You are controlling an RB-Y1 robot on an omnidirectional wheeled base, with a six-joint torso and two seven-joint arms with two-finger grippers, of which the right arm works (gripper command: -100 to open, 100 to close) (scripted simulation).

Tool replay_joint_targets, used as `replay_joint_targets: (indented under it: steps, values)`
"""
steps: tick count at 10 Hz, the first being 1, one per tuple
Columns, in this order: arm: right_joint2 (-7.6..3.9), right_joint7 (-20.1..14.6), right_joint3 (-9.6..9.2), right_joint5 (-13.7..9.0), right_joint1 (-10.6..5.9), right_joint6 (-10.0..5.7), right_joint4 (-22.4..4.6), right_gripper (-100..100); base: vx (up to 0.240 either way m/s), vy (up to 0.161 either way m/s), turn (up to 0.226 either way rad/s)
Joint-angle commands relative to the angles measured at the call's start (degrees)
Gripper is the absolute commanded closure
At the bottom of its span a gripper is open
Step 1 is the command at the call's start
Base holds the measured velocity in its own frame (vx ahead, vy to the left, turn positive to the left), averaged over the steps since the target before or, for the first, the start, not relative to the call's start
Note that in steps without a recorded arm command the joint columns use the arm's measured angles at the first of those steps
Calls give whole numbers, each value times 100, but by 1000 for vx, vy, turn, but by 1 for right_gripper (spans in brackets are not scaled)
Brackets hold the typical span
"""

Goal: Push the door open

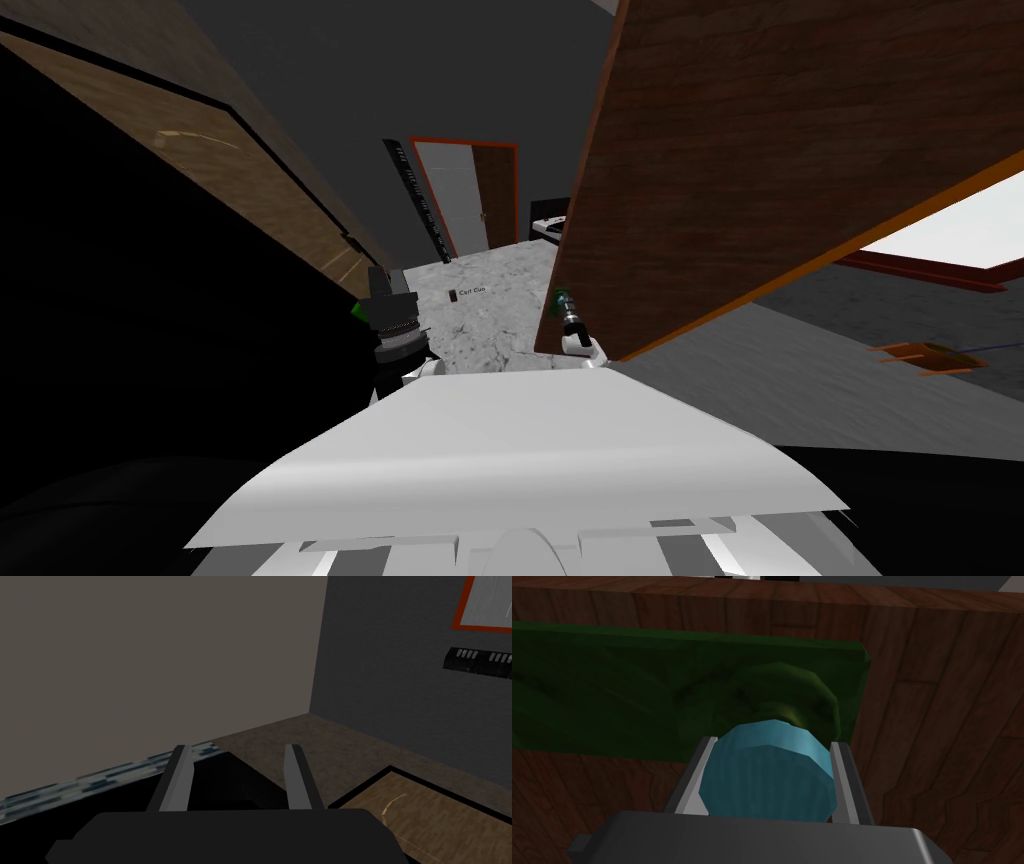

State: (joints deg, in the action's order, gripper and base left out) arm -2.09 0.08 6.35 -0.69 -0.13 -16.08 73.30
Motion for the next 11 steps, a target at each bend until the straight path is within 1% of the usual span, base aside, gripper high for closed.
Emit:
replay_joint_targets:
  steps: [1,7,11]
  values:
    - [-22,25,186,-25,-44,-25,-15,100,119,78,-63]
    - [85,104,600,-76,-111,-16,-75,100,167,95,-81]
    - [153,138,775,-98,-139,-13,-101,100,166,83,-58]
